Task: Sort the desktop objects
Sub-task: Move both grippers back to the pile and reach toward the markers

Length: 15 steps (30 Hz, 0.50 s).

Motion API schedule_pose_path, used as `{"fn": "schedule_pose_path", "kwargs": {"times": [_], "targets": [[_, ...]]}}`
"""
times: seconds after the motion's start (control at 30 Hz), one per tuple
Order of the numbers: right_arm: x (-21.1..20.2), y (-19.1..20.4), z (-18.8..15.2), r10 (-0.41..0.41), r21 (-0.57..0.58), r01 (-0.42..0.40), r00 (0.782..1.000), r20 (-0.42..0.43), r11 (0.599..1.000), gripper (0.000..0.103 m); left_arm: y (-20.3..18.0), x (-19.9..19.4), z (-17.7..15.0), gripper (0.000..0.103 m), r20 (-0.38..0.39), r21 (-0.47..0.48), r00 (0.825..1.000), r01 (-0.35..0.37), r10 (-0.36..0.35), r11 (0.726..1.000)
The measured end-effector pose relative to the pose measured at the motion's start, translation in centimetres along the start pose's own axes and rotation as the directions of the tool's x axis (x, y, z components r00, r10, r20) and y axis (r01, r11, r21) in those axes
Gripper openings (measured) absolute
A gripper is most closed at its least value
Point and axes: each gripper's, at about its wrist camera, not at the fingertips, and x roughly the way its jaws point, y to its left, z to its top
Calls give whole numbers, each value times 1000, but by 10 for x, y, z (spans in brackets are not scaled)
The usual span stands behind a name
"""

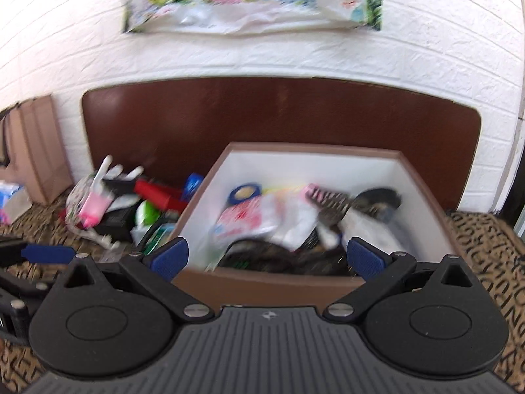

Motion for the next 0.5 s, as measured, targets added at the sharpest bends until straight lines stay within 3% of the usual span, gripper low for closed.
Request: {"fn": "schedule_pose_path", "kwargs": {"times": [0.27,0.5], "targets": [[-16,52,-48,45,-9,-45,999,-15,999,102,28,-26,-38,103,24,-27,996,-86,87,996],[-2,84,-84,83,-2,-83,993,-82,997,102,56,-21,-55,103,-7,-63,996,-92,92,994]]}}
